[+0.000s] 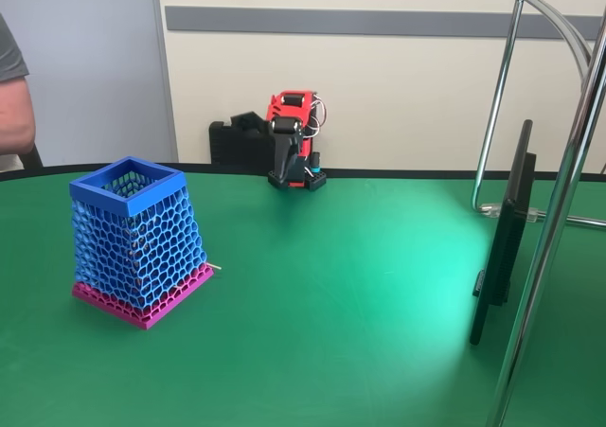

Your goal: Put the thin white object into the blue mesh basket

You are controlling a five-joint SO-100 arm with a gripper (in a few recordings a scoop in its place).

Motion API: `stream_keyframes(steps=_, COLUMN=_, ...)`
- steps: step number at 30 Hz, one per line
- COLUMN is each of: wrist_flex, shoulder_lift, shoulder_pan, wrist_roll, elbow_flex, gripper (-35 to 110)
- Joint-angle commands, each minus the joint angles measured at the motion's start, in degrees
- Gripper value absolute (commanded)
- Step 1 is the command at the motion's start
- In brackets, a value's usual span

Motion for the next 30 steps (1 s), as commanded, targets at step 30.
stream_keyframes(steps=30, wrist_flex=12.7, shoulder_lift=8.7, shoulder_pan=-1.7, wrist_roll=-3.8, elbow_flex=5.1, gripper=1)
